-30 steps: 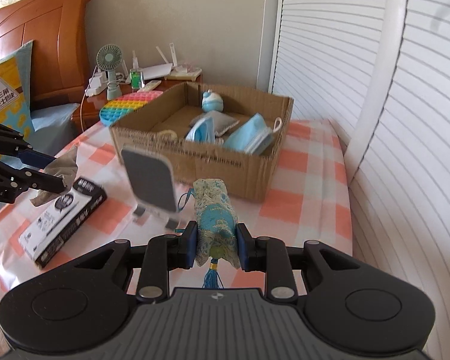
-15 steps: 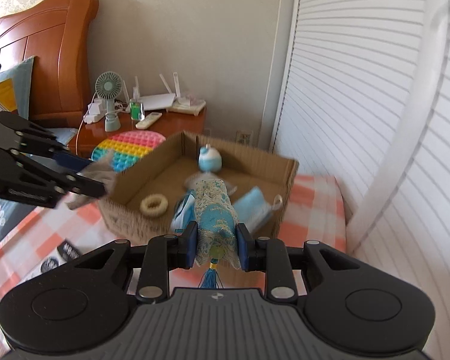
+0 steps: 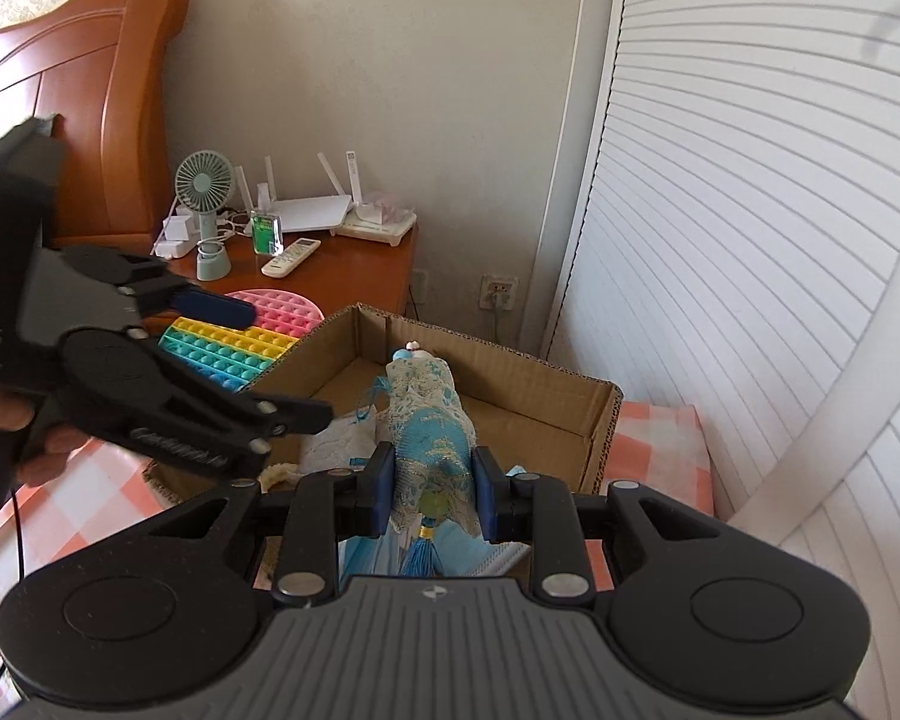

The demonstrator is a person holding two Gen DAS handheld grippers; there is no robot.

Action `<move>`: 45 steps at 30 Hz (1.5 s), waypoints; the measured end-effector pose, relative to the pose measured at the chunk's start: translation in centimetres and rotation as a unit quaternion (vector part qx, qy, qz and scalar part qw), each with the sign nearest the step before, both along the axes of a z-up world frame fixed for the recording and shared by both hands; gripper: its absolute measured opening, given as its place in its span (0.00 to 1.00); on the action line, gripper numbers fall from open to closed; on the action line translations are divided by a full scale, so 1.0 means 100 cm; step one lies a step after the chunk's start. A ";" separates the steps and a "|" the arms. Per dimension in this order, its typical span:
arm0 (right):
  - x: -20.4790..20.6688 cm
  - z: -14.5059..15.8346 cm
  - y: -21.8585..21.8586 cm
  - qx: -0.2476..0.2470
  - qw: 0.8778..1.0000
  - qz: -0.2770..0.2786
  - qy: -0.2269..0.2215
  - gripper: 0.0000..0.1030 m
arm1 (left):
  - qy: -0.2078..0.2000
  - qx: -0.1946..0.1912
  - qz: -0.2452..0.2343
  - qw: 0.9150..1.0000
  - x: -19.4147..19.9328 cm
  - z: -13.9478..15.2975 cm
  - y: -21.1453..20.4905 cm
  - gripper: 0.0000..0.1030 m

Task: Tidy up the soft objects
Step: 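Carry the floral sachet and grey pouch over the cardboard box, then open both grippers to drop the sachet and grey pouch into the box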

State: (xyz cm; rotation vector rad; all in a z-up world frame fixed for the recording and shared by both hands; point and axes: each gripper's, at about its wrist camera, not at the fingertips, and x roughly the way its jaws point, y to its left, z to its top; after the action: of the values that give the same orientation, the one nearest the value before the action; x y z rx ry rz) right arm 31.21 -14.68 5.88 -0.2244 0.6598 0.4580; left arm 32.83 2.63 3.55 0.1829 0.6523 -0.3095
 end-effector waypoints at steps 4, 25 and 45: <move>0.019 -0.002 0.006 0.000 1.000 -0.005 0.005 0.30 | -0.014 0.004 0.003 1.000 -0.016 0.004 0.010 0.97; -0.004 0.011 0.002 0.029 0.993 -0.115 0.022 1.00 | -0.052 -0.018 0.056 0.997 -0.129 0.026 0.040 0.99; -0.221 -0.016 -0.013 0.019 0.970 -0.235 0.053 1.00 | 0.015 0.003 0.118 0.993 -0.238 0.027 -0.007 0.99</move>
State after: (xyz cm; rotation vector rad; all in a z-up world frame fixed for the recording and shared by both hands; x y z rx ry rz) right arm 9.11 -16.00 4.32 -0.0027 0.7816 0.0268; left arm 9.01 1.90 6.27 0.1050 0.6978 -0.0829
